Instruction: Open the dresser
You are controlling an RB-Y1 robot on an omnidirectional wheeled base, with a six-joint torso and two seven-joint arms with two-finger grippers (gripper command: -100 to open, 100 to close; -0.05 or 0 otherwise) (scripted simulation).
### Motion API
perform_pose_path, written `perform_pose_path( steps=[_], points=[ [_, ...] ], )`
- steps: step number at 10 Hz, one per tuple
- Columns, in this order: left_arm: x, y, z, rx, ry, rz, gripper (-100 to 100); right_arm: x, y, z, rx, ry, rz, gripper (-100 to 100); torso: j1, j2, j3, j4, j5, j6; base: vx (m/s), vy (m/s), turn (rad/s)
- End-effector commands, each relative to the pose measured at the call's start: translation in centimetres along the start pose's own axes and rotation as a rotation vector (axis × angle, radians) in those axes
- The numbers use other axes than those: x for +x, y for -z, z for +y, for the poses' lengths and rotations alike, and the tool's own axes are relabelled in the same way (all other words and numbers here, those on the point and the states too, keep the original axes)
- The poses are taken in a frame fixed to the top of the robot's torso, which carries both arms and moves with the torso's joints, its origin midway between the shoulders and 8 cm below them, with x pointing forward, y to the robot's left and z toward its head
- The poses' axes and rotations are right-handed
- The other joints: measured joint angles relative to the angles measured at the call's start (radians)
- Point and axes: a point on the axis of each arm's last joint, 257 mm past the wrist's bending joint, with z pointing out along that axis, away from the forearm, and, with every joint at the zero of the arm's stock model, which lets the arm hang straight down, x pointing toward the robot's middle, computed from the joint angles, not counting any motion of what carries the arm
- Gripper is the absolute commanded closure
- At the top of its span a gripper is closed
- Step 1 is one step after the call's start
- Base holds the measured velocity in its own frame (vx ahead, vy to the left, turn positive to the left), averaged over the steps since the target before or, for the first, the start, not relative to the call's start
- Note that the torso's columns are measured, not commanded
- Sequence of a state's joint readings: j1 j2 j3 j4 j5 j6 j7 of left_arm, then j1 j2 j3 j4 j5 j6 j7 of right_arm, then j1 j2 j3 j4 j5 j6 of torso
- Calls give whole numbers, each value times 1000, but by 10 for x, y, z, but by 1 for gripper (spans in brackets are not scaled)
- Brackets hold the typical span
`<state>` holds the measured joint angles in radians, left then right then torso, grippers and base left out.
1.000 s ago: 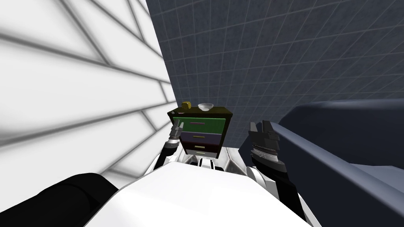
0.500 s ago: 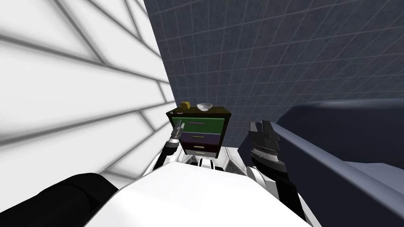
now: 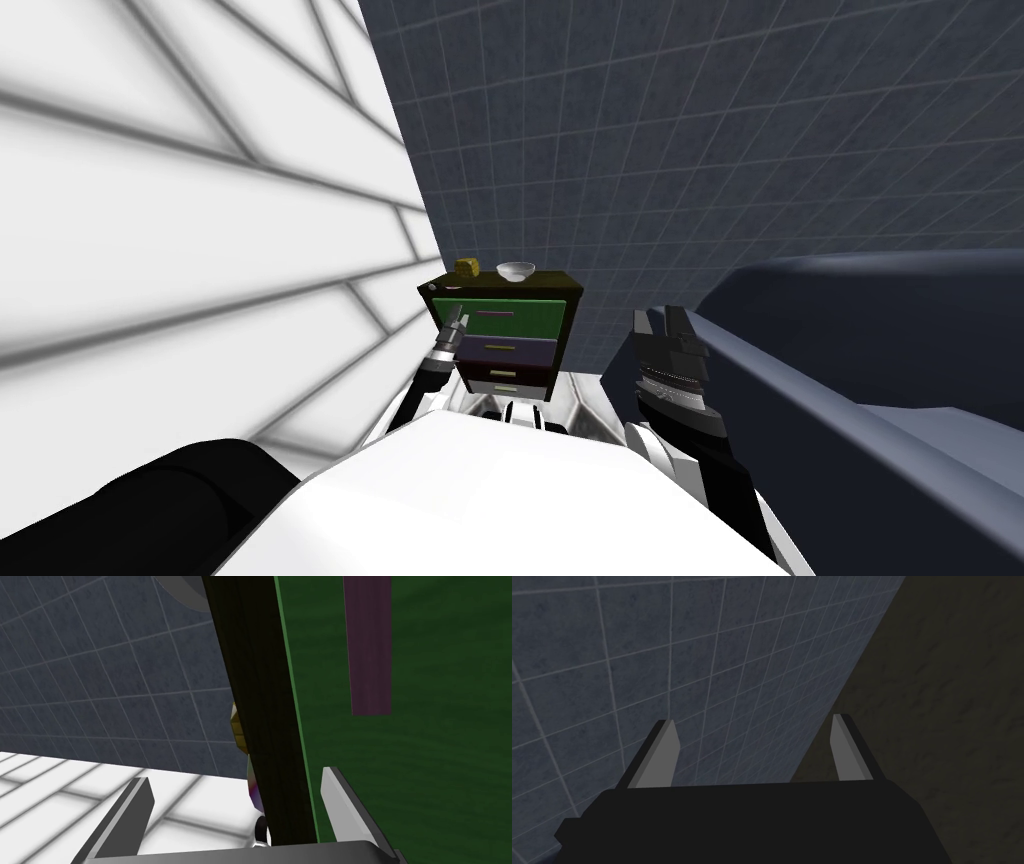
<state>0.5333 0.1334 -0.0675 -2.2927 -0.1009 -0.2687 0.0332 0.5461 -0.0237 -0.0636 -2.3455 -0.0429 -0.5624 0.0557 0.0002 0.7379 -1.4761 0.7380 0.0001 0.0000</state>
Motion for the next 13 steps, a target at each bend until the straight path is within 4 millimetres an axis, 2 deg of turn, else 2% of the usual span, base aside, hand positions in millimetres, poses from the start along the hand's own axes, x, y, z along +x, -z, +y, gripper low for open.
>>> perform_pose_path(
  steps=[1, 13],
  points=[
    [1, -1, 9, -39, 4, -5, -100, 0, 0, 0, 0, 0, 0, 0, 0, 0, 0, 0, 0, 0, 3, -11, -16],
    [4, 4, 59, -255, 8, -9, -100, 0, 0, 0, 0, 0, 0, 0, 0, 0, 0, 0, 0, 0, 4, -15, -21]
  ],
)
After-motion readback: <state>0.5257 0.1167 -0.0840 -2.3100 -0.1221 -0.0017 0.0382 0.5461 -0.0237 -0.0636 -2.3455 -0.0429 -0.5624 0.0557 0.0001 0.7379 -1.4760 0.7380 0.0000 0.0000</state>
